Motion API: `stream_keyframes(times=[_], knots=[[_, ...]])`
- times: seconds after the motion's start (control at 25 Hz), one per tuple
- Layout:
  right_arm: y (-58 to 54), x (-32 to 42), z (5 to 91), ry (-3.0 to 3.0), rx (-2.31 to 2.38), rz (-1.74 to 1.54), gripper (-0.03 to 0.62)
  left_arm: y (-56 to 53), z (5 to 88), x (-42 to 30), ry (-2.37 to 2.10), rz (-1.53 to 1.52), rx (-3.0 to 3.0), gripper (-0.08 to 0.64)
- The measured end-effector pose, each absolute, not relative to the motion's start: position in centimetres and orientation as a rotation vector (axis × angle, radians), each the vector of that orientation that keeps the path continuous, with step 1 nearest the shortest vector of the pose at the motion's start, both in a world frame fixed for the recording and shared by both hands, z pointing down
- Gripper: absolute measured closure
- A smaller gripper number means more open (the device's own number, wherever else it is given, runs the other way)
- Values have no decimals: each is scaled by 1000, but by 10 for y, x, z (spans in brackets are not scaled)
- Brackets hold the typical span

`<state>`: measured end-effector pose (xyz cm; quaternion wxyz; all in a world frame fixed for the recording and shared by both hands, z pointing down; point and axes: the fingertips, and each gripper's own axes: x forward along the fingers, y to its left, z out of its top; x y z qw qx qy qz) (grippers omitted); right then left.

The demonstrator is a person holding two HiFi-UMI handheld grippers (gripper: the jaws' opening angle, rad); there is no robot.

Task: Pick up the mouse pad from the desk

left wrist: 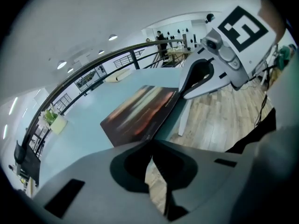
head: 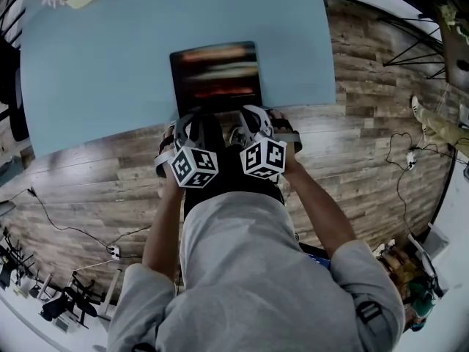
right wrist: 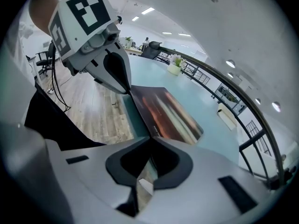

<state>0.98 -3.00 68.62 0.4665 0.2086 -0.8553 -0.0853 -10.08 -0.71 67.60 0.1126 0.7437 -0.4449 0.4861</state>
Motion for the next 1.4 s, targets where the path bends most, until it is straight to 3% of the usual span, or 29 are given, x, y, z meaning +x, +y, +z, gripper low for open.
stream_keyframes(times=[1.4], knots=[[-86,-9,628,-2165,664,-173,575,-53,625,-112,-1418,1074,2120,535]])
